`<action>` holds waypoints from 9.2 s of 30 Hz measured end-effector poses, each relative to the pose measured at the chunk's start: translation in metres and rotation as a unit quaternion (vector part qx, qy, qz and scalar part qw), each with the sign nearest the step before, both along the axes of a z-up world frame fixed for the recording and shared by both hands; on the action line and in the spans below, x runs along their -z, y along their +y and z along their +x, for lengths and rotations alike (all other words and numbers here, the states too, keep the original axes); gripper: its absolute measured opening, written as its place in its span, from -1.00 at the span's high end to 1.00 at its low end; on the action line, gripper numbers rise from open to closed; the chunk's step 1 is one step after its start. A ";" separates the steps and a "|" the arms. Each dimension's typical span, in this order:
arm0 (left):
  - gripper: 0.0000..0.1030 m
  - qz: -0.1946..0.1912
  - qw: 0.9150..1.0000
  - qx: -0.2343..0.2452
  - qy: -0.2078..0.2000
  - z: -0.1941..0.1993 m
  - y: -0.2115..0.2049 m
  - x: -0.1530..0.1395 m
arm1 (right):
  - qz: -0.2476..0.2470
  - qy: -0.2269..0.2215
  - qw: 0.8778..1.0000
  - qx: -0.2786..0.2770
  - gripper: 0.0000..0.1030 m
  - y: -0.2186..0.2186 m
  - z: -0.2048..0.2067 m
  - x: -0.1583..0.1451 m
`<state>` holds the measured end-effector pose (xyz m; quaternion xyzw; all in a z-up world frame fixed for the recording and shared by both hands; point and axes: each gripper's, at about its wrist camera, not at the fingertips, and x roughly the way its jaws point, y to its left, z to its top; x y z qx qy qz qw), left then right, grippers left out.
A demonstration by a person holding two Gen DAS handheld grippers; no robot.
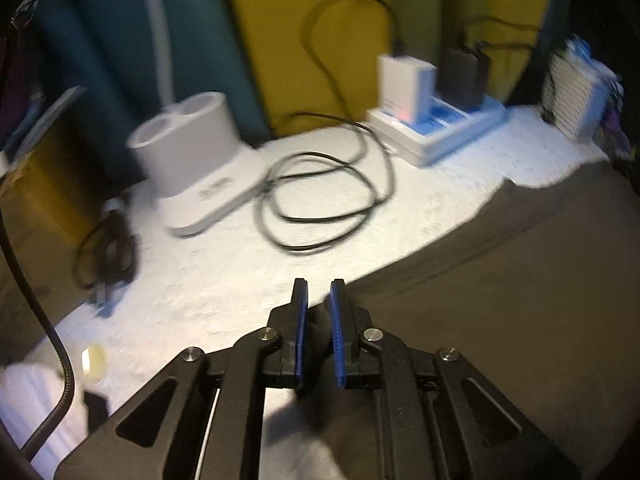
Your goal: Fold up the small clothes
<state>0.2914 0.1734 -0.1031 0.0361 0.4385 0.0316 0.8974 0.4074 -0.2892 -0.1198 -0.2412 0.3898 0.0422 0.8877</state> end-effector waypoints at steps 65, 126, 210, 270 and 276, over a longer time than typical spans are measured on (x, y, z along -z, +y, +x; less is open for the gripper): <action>-0.07 -0.185 0.980 0.054 -0.042 -0.256 -0.044 -0.001 | 0.150 0.105 0.932 -0.313 0.92 0.287 -0.286 -0.010; 0.89 -0.199 0.979 0.007 0.035 -0.298 -0.071 -0.012 | 0.117 -0.008 0.992 0.040 0.45 -0.037 -0.311 -0.013; 0.75 -0.158 0.980 -0.080 0.088 -0.317 -0.001 -0.004 | 0.133 -0.001 0.986 0.103 0.21 -0.093 -0.339 -0.014; -0.01 -0.057 0.998 0.034 0.014 -0.037 -0.002 0.016 | 0.210 0.069 0.975 0.002 -0.21 -0.022 -0.034 -0.015; 0.93 -0.019 1.000 0.013 -0.012 -0.036 0.003 0.009 | 0.151 0.043 0.987 -0.024 0.90 -0.003 -0.025 -0.017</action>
